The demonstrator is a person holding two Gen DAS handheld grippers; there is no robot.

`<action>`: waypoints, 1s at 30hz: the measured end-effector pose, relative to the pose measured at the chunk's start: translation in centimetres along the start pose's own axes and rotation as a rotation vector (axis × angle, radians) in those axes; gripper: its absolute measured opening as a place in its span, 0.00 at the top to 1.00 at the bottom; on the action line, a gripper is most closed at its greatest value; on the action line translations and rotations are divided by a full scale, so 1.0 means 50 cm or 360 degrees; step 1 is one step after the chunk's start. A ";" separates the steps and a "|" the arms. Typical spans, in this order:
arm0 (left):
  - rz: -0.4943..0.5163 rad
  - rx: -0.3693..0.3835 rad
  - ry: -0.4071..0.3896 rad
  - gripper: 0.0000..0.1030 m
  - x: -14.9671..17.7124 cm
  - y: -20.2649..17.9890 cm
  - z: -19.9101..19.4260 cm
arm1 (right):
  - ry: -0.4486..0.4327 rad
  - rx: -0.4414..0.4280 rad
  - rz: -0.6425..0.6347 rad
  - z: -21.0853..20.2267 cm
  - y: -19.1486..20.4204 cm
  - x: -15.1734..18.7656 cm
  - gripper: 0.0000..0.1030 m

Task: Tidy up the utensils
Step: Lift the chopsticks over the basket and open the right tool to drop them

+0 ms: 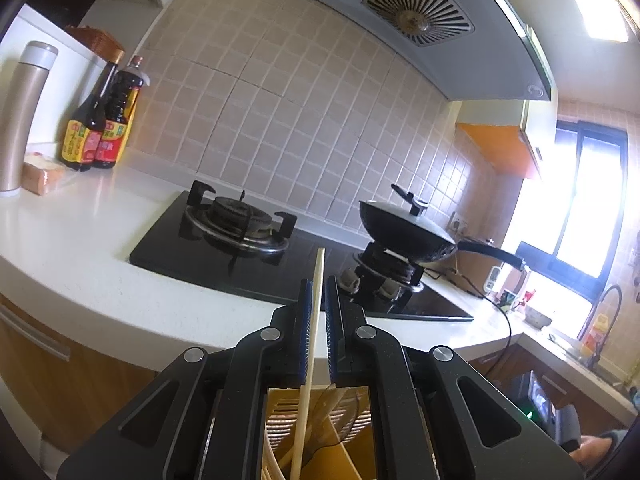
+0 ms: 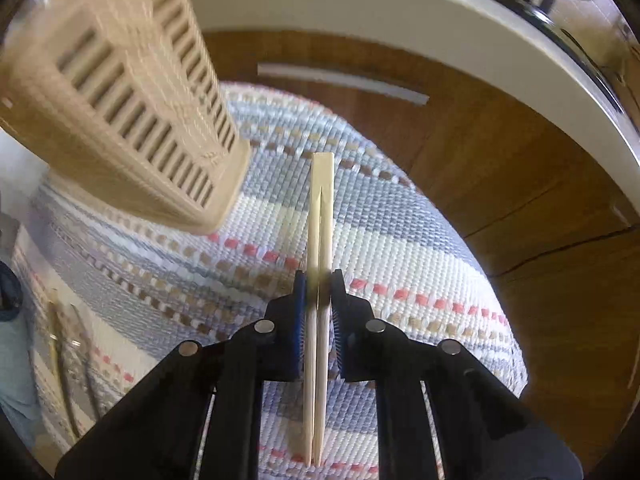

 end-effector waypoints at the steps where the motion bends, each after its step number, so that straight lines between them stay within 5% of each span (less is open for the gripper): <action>1: 0.0003 0.0004 -0.0003 0.95 -0.003 -0.004 -0.006 | -0.0048 -0.0027 0.0013 -0.019 -0.004 -0.003 0.90; 6: 0.0012 0.0008 -0.0042 0.95 -0.020 -0.021 -0.046 | -0.0399 -0.0094 0.0031 -0.171 -0.029 -0.039 0.90; 12: 0.0040 0.0012 -0.0102 0.95 -0.045 -0.050 -0.091 | -0.1077 -0.0139 0.0010 -0.422 0.018 -0.131 0.90; 15: 0.0087 -0.0006 -0.0103 0.95 -0.049 -0.062 -0.098 | -0.1291 -0.0143 0.0058 -0.498 0.018 -0.164 0.90; 23: 0.0311 -0.0119 -0.0086 0.95 -0.033 -0.083 -0.096 | -0.1638 -0.0178 0.0109 -0.497 0.053 -0.218 0.90; 30: 0.0297 -0.0125 -0.0066 0.95 -0.027 -0.072 -0.092 | -0.1649 -0.0238 0.0122 -0.418 0.059 -0.216 0.90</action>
Point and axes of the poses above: each gripper's, at about its wrist camera, not at the fingertips, and z roughly the way its jaws point, y to its left, x to its underside, the point moved 8 cm from there along z, roughly the way its jaws point, and after that the axes turned 3 degrees about y, right-handed, at the moved point
